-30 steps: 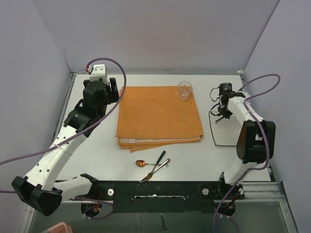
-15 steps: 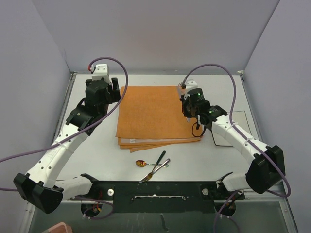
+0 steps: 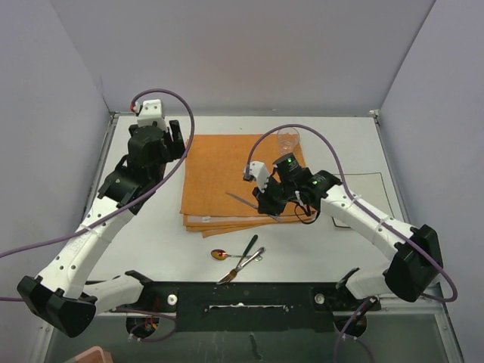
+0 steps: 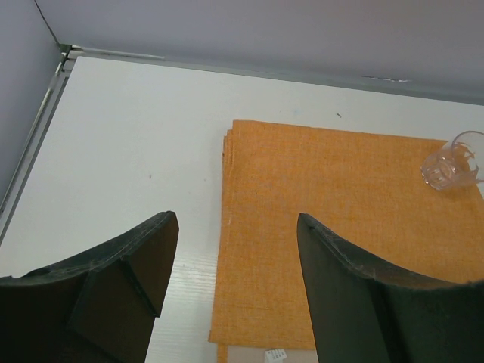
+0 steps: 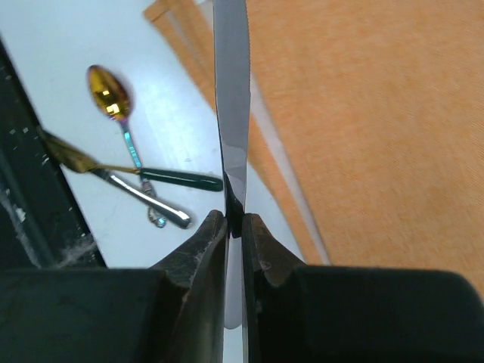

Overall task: Set the dinner table for one person
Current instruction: Place the knife at the center of the board.

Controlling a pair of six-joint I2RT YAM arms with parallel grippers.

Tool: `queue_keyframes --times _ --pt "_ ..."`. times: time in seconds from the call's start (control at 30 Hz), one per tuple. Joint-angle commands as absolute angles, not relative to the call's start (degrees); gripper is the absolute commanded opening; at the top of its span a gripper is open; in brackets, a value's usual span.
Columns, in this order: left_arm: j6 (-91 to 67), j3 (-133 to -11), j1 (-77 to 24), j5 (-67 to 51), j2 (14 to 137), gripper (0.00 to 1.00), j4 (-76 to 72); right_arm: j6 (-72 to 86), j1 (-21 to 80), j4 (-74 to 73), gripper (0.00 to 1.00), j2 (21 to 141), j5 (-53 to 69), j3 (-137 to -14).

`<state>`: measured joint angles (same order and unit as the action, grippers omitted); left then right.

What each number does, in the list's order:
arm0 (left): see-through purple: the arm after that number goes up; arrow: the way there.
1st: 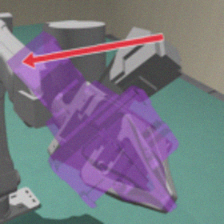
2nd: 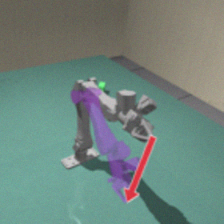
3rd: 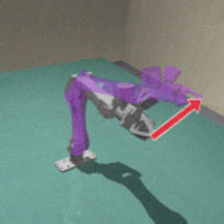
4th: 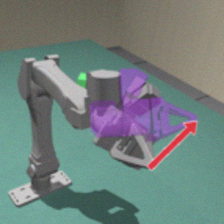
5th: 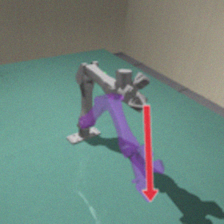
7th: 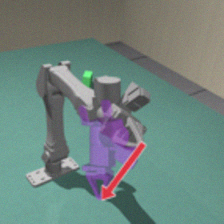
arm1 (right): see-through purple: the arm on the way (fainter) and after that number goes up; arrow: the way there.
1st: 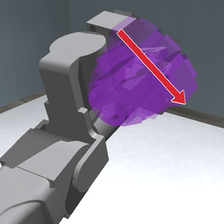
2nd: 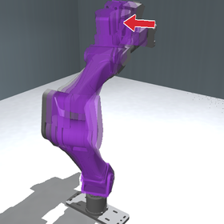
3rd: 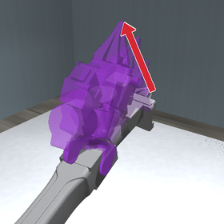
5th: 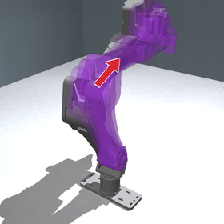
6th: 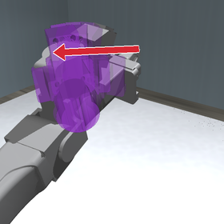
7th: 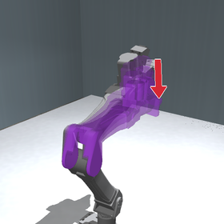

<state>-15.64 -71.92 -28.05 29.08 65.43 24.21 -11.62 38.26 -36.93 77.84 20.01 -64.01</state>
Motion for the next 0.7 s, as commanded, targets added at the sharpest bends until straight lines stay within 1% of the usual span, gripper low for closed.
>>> queue_keyframes --times 0.0,0.2,0.3,0.47,0.67 --pt "-16.55 -72.45 -28.39 28.57 63.16 0.63 22.68 -18.07 43.00 -41.41 0.00 80.63 27.69 -67.84" --pt "-16.11 -72.73 -28.56 28.63 62.85 0.63 23.11 -22.17 45.70 -45.27 0.00 88.30 31.68 -70.65" --pt "-15.83 -72.69 -28.65 28.74 62.87 0.63 23.26 -26.63 48.32 -45.96 0.00 91.73 27.93 -73.12" --pt "-15.58 -73.01 -28.64 28.60 62.95 0.63 23.20 -33.01 48.68 -47.94 0.00 97.70 23.98 -77.29" --pt "-14.75 -73.64 -28.74 28.65 63.24 0.63 23.20 -33.34 49.61 -46.71 0.00 102.46 18.98 -77.45"
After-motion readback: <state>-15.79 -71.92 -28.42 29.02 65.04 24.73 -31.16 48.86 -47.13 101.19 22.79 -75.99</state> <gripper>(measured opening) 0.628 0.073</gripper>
